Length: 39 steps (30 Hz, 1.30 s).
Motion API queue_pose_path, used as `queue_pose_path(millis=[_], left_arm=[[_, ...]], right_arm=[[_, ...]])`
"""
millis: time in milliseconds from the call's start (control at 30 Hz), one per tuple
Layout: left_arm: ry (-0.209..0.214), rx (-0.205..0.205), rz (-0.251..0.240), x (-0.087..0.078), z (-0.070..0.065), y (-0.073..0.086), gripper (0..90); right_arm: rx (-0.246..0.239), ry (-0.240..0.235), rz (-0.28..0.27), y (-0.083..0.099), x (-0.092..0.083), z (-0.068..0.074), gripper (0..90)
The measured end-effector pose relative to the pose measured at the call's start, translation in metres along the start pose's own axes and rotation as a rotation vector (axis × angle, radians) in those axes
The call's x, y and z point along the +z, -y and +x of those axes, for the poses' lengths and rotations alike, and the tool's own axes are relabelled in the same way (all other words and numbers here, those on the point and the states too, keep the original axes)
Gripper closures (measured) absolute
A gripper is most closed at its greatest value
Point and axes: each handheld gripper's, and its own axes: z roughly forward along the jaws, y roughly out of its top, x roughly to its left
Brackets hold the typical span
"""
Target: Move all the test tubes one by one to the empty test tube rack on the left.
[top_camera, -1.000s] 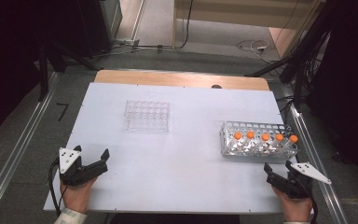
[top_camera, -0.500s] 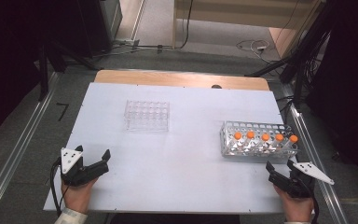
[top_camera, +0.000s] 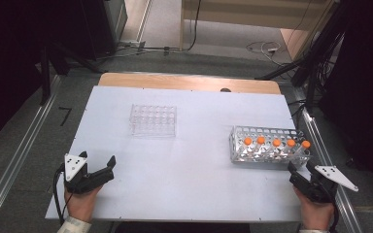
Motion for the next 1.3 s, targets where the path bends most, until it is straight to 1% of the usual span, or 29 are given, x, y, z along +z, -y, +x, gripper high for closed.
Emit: queue_pose_path(millis=[33,167,267,367,633,667,867,1033,1133,1300], left_arm=[[-0.002,0.001,0.000,0.000,0.000,0.000,4.6],[-0.004,0.000,-0.002,0.000,0.000,0.000,4.6],[-0.004,0.001,-0.002,0.000,0.000,0.000,4.6],[-0.004,0.003,-0.001,0.000,0.000,0.000,4.7],[-0.003,0.002,-0.001,0.000,0.000,0.000,4.7],[-0.003,0.003,-0.001,0.000,0.000,0.000,4.7],[-0.003,0.001,-0.001,0.000,0.000,0.000,4.7],[-0.003,0.002,0.000,0.000,0.000,0.000,4.7],[-0.003,0.002,0.001,0.000,0.000,0.000,4.7],[-0.003,0.003,0.000,-0.001,0.000,0.000,4.7]], right_arm=[[0.006,0.013,-0.004,-0.002,0.001,-0.002,38.2],[0.018,0.023,-0.026,-0.009,0.005,-0.007,45.9],[0.007,0.019,-0.043,-0.012,0.006,-0.007,51.8],[-0.009,0.024,-0.051,-0.015,0.009,-0.005,55.5],[-0.007,0.037,-0.052,-0.022,0.018,-0.008,60.2],[-0.014,0.041,-0.049,-0.024,0.021,-0.007,60.9],[-0.018,0.049,-0.038,-0.026,0.028,-0.008,63.6],[-0.019,0.052,-0.031,-0.027,0.033,-0.008,67.7],[-0.023,0.055,-0.034,-0.028,0.033,-0.008,70.8],[-0.022,0.060,-0.047,-0.029,0.031,-0.008,71.1]])
